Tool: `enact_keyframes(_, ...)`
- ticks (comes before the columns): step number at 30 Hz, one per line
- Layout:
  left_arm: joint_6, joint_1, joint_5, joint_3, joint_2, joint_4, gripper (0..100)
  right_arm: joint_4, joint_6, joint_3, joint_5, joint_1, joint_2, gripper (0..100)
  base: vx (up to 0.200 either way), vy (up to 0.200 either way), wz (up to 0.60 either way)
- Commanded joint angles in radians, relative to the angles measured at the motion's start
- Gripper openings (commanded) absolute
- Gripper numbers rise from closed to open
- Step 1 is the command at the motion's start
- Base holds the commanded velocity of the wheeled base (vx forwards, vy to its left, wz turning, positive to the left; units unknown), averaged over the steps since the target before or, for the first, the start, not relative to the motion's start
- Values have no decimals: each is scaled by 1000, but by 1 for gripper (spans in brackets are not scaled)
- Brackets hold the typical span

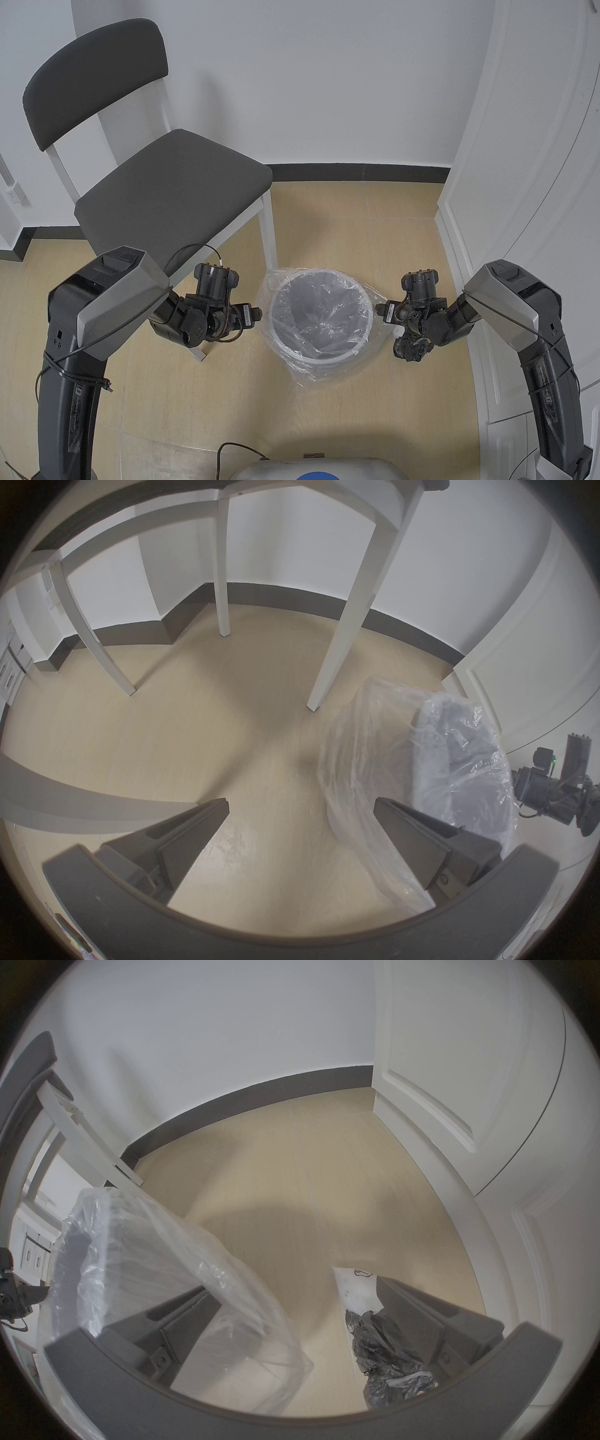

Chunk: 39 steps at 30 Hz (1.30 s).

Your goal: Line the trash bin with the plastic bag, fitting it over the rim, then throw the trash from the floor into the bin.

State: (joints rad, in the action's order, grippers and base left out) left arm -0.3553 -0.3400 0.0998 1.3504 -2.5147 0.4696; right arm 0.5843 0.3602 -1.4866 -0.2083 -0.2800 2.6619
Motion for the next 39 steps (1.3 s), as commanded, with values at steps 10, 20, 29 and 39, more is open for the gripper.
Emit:
enact_keyframes(10,-5,6,9,70,-98,-23,100,2,17,-41,35,2,52,100,0,0,0)
enact_keyframes(20,-4,6,12,78,-113,-23,100,2,17,-84,24,15,90,100,0,0,0)
enact_keyframes(29,-1,6,12,93,-119,-49,100,2,16,-104,24,30,102,100,0,0,0)
enact_keyframes(39,-2,7,14,104,-119,-71,100,2,2,-106,23,35,107,100,0,0,0)
